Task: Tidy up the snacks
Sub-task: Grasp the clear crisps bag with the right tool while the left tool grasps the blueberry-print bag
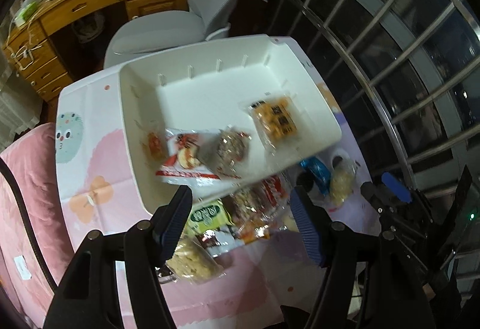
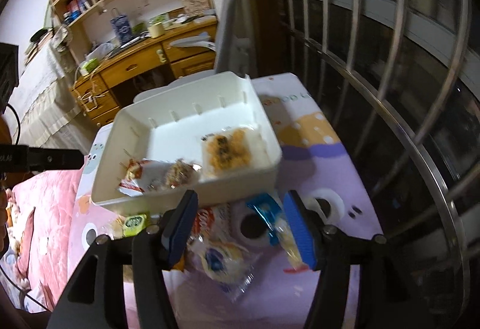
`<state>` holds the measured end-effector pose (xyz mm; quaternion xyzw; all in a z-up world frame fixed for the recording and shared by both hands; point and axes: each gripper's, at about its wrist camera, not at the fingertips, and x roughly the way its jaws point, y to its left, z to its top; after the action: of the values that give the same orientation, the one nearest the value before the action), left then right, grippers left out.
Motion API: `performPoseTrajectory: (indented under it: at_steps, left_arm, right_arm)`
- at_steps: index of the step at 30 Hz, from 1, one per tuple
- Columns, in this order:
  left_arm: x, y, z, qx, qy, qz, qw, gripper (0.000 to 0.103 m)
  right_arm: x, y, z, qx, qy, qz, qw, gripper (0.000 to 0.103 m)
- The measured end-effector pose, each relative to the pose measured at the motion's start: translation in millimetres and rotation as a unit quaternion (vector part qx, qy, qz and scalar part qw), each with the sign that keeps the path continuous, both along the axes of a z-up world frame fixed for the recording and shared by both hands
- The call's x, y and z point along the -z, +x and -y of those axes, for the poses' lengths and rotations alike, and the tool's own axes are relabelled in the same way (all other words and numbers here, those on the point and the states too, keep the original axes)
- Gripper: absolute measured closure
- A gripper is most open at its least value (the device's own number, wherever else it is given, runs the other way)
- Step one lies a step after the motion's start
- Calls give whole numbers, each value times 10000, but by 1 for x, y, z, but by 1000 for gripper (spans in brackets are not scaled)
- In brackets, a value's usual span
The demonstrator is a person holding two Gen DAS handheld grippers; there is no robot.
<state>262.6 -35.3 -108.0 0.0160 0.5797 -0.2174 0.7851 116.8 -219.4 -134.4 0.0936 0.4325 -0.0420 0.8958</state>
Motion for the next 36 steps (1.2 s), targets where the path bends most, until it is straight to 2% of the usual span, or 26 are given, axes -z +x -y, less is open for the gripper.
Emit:
performPoseTrajectory:
  at_steps: [9,19,22,26,30,36]
  left_arm:
    - [20,-26,33,478,193,-288,9983,36]
    - [72,-47,62,604,600,-955,9918,32]
    - [91,-48,68,389,705,-1257,9888,30]
    - [117,-47,71,-35,661,-1800,9814,30]
    - [138,-44,72,-546,576,-2222,9718,29]
    - [160,-40,76,-1263,400,-2650,9551,27]
  right_arm:
    - [22,-33,25,477,248,-296,9981,39]
    - [55,-45,50,688,581,-750,9931,35]
    - [66,-43,54,608,629,-893,9922,35]
    - [81,-41,60,478,747,-1083,9902,35]
    - [95,-36,67,241,773,-1294,9883,35]
    - [109,-21,78,-140,847,-1507,9848,35]
